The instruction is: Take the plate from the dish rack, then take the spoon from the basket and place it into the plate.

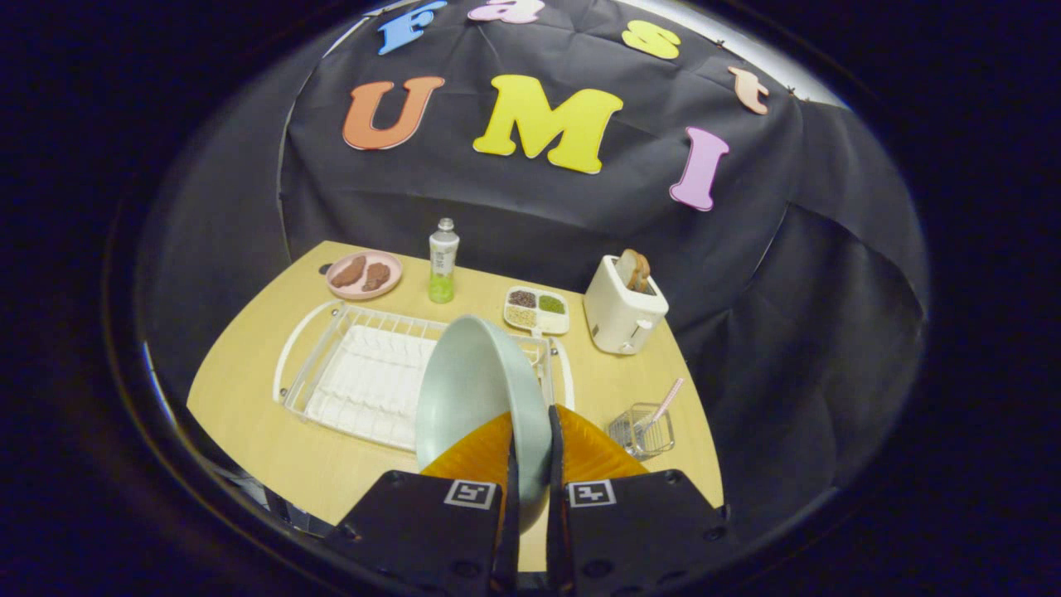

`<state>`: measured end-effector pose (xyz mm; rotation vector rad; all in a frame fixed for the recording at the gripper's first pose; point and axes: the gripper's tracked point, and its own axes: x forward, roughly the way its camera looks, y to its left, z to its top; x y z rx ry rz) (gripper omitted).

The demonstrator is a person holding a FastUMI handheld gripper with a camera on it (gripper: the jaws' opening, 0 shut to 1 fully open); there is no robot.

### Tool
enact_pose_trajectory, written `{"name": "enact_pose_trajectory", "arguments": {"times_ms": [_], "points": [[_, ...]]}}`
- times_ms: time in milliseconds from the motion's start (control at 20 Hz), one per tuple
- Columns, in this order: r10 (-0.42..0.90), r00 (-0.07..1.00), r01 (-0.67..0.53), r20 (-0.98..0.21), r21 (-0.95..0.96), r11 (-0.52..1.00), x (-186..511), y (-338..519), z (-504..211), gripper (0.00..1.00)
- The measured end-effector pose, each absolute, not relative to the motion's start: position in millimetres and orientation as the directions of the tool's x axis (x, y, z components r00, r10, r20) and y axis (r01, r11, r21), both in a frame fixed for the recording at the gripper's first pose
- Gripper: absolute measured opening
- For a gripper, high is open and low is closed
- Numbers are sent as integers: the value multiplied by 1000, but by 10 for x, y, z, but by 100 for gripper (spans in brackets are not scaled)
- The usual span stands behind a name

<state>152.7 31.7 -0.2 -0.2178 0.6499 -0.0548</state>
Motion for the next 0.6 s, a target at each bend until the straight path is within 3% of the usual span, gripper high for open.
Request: {"name": "enact_pose_trajectory", "arguments": {"times_ms": [300, 600], "points": [[28, 775, -73, -632, -45, 996, 1023, 471, -793, 18], [75, 716, -92, -694, 12, 996, 942, 573, -1512, 18]]}}
